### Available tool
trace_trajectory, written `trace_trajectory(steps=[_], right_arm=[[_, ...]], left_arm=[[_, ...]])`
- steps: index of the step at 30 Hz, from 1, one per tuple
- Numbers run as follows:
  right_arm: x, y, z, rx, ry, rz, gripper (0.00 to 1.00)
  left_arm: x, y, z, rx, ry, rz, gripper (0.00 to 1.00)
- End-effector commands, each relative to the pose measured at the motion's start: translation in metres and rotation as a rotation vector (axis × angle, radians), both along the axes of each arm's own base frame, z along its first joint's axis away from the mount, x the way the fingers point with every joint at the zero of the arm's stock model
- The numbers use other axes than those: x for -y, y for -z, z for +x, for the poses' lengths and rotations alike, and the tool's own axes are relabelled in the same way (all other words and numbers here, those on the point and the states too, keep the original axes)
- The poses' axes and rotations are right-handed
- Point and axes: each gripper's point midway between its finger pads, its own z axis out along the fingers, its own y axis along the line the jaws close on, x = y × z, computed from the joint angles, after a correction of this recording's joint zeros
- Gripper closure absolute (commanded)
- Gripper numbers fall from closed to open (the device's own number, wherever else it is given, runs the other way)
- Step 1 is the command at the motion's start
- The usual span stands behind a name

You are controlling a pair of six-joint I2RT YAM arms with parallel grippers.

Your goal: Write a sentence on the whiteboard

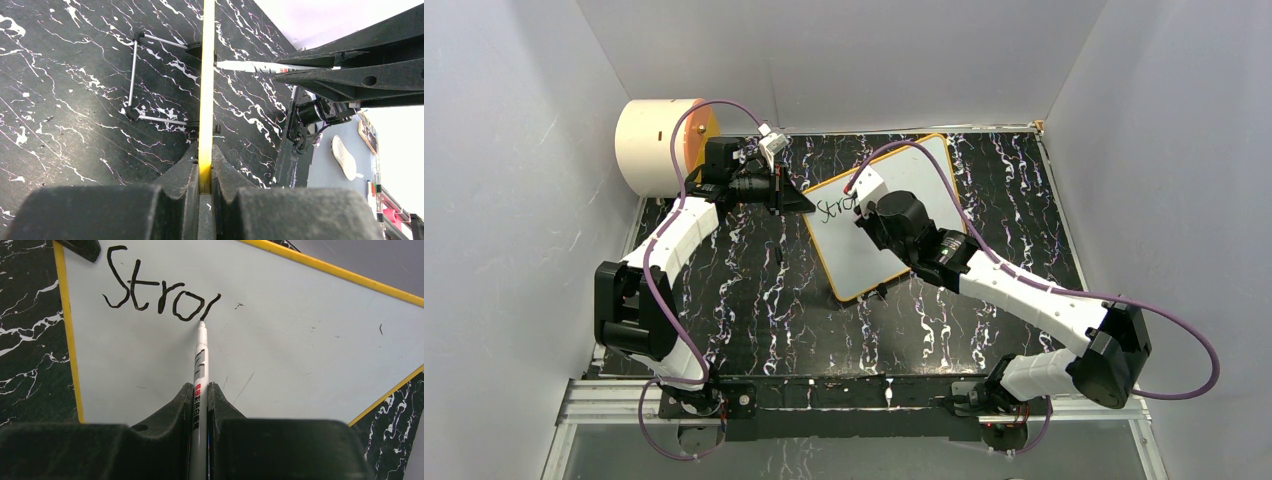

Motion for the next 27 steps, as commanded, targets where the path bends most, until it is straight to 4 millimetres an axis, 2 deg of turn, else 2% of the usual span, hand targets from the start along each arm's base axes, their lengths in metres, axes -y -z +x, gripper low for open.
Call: trace_trajectory(steps=[1, 27], right_arm=[[0.003, -0.009, -0.002, 0.001, 0.006, 0.038, 1.0], [0.002, -0.027, 0.014, 0.077, 0.042, 0.106, 1.0]], left_arm=[[0.0, 0.001, -0.01, -0.002, 0.02, 0.004, 1.0], [0.0, 0.0, -0.011, -0.001, 0.023, 0.002, 1.0]])
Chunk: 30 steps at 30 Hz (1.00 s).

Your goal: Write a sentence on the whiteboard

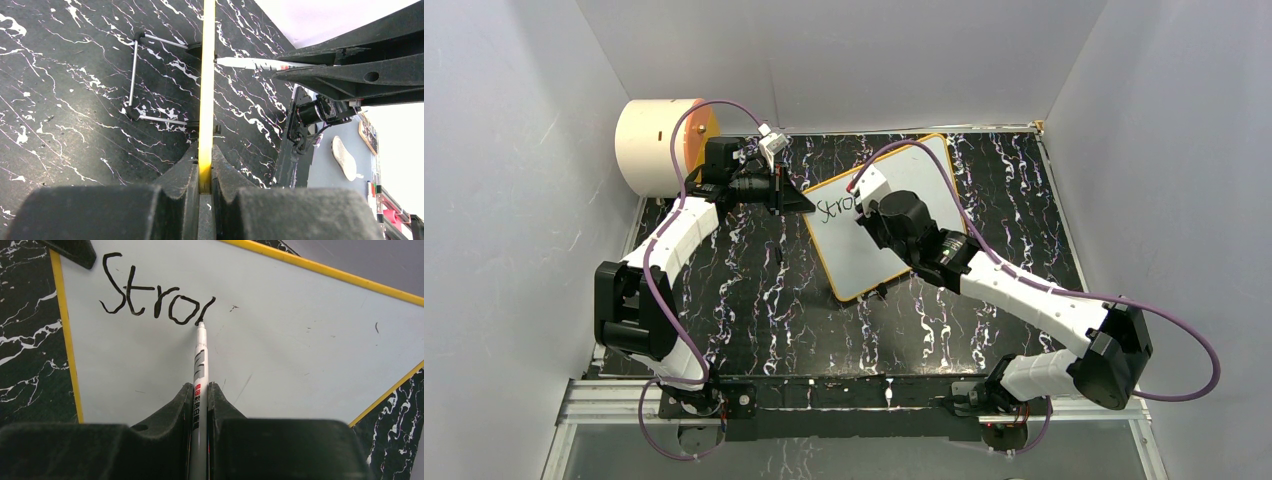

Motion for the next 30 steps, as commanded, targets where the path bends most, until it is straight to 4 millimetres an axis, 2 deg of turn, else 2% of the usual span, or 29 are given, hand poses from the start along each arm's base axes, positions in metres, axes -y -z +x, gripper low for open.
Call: trace_trajectory(steps=[1, 17, 30], right_arm=[[0.0, -0.027, 0.012, 0.074, 0.03, 0.085, 1.0], [-0.001, -0.035, 0.02, 0.092, 0.031, 0.106, 1.0], [0.009, -0.037, 0.024, 0.098, 0.065, 0.099, 1.0]], left_arm=[[0.0, 0.0, -0.011, -0.002, 0.026, 0.0, 1.0], [0.0, 0.0, -0.011, -0.005, 0.028, -0.003, 1.0], [0.0, -0.001, -0.011, -0.002, 0.025, -0.002, 1.0]])
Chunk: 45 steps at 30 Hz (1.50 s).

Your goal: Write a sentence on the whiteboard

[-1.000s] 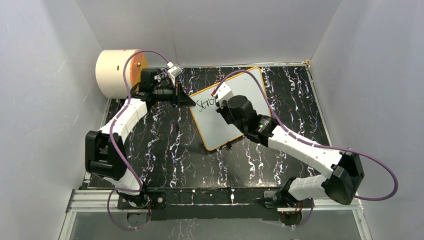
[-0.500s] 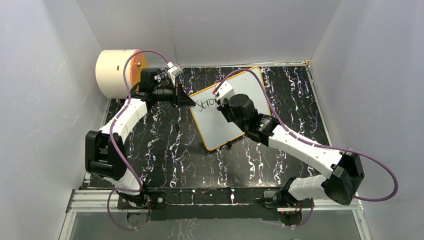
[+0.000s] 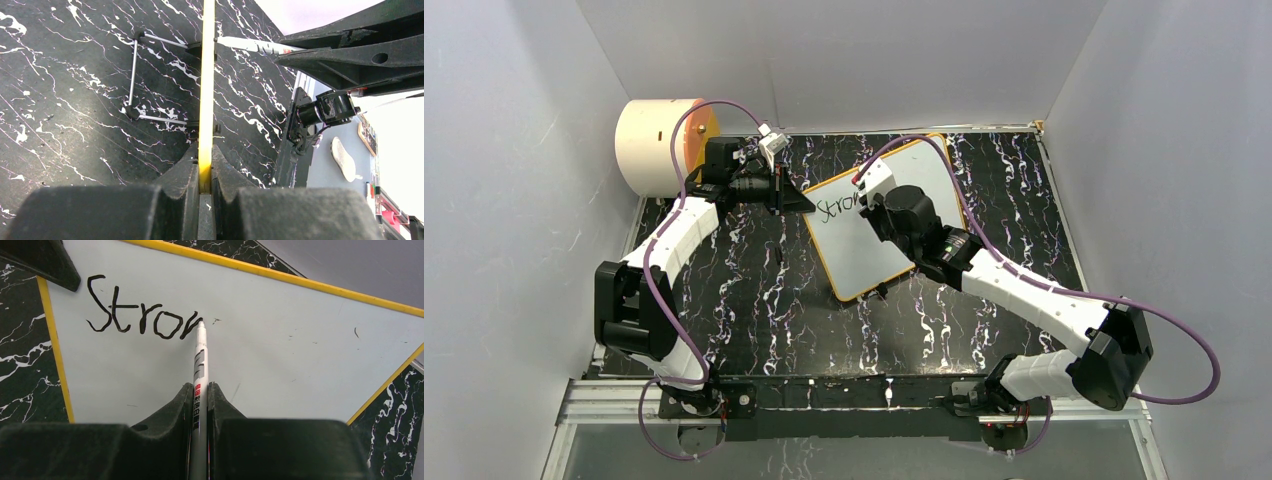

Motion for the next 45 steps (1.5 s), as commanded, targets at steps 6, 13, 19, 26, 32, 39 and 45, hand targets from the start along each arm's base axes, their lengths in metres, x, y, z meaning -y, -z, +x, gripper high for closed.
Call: trace_trajectory(steps=[6, 13, 19, 26, 32, 39, 45], right_arm=[[0.013, -0.019, 0.009, 0.044, 0.054, 0.041, 1.0], [0.015, -0.009, 0.004, 0.011, 0.047, 0.03, 1.0], [0.014, -0.001, -0.002, -0.024, 0.029, 0.021, 1.0], [0.015, 0.006, -0.007, -0.058, 0.015, 0.013, 1.0], [0.014, 0.009, -0.009, -0.072, 0.005, 0.007, 1.0], [0.015, 0.01, -0.01, -0.075, 0.004, 0.003, 1.0], [0.016, 0.006, -0.01, -0.062, 0.006, 0.01, 1.0]], left_arm=[[0.0, -0.001, -0.012, 0.002, 0.03, -0.002, 1.0], [0.0, 0.0, -0.011, 0.002, 0.028, -0.001, 1.0], [0.0, 0.0, -0.012, 0.001, 0.029, -0.001, 1.0], [0.0, -0.001, -0.012, 0.001, 0.03, -0.002, 1.0], [0.0, -0.001, -0.011, 0.001, 0.027, -0.001, 1.0], [0.0, 0.0, -0.011, -0.003, 0.029, -0.002, 1.0], [0.0, 0.001, -0.011, -0.003, 0.026, 0.001, 1.0]])
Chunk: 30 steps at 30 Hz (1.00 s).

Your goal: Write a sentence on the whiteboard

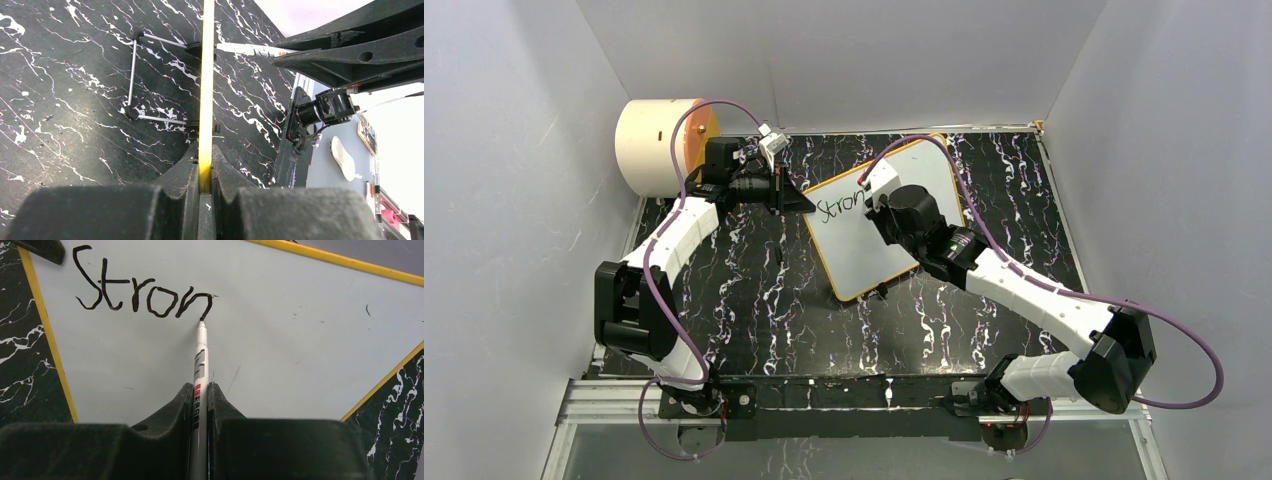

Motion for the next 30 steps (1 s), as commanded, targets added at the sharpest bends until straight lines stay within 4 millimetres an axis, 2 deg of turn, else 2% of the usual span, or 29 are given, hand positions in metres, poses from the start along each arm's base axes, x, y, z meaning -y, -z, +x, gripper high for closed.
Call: trace_trajectory(steps=[1, 12, 30], right_arm=[[0.005, -0.007, -0.004, 0.011, 0.0, 0.029, 1.0], [0.009, -0.041, 0.002, 0.109, 0.033, 0.094, 1.0], [0.01, -0.04, 0.016, 0.127, 0.064, 0.099, 1.0]], left_arm=[[0.0, 0.002, -0.01, -0.004, 0.023, 0.003, 1.0], [0.0, 0.001, -0.01, 0.0, 0.023, 0.004, 1.0], [0.0, 0.002, -0.01, -0.001, 0.023, 0.004, 1.0]])
